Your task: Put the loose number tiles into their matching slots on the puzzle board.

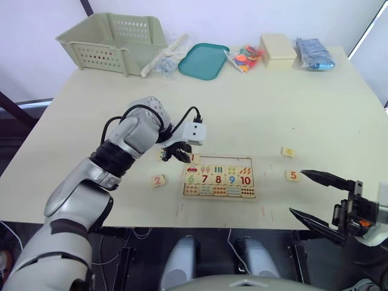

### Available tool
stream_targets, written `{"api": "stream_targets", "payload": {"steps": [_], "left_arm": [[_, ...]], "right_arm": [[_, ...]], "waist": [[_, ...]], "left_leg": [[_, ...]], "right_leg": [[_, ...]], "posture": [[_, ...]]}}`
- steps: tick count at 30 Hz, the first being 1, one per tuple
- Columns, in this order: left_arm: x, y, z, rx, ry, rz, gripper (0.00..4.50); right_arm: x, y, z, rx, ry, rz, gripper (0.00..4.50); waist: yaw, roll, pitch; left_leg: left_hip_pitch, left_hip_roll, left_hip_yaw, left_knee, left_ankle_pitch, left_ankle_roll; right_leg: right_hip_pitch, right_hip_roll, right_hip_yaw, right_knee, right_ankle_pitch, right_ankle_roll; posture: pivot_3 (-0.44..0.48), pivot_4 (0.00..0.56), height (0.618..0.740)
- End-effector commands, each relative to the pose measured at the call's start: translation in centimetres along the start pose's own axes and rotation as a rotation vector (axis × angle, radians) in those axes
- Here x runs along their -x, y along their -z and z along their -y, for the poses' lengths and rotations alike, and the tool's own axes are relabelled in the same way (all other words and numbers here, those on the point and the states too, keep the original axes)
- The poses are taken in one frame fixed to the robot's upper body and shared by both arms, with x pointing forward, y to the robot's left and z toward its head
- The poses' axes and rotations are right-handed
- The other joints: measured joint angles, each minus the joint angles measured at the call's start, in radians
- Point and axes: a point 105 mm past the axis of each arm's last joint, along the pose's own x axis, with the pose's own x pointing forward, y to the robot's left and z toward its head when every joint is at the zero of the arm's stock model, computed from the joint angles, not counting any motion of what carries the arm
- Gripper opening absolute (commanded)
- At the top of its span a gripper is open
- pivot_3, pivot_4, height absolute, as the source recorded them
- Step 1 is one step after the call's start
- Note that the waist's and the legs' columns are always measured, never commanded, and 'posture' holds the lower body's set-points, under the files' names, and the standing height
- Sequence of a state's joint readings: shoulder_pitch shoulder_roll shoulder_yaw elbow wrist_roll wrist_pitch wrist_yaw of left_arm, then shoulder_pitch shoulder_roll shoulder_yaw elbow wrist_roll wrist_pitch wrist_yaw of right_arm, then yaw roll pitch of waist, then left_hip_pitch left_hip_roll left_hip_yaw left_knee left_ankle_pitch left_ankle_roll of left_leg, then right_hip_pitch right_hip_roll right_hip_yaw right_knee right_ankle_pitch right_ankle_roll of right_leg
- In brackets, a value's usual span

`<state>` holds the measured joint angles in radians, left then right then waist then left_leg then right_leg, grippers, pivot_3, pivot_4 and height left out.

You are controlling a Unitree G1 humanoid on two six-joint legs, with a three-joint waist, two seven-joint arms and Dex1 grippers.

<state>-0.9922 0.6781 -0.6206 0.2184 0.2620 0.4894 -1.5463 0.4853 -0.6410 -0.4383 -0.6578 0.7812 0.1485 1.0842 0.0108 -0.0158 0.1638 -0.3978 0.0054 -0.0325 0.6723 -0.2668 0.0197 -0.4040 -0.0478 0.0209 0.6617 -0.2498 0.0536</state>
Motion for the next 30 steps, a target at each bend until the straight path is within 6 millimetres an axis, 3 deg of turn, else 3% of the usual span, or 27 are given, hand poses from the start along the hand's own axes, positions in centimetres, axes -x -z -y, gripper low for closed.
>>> {"api": "stream_targets", "payload": {"steps": [1, 30], "left_arm": [[0.05, -0.35, 0.16, -0.035, 0.006, -0.004, 0.93], [-0.03, -0.26, 0.30, -0.039, 0.008, -0.008, 0.93]], "right_arm": [[-0.17, -0.89, -0.45, 0.035, -0.018, 0.017, 4.50], [-0.10, -0.85, -0.54, 0.031, -0.015, 0.012, 4.50]], "waist": [[0.000, 0.000, 0.000], [0.000, 0.000, 0.000]], "left_leg": [[0.000, 0.000, 0.000, 0.000, 0.000, 0.000], [0.000, 0.000, 0.000, 0.000, 0.000, 0.000]], "right_leg": [[0.000, 0.000, 0.000, 0.000, 0.000, 0.000], [0.000, 0.000, 0.000, 0.000, 0.000, 0.000]], "posture": [[0.000, 0.150, 0.740], [0.000, 0.150, 0.740]]}}
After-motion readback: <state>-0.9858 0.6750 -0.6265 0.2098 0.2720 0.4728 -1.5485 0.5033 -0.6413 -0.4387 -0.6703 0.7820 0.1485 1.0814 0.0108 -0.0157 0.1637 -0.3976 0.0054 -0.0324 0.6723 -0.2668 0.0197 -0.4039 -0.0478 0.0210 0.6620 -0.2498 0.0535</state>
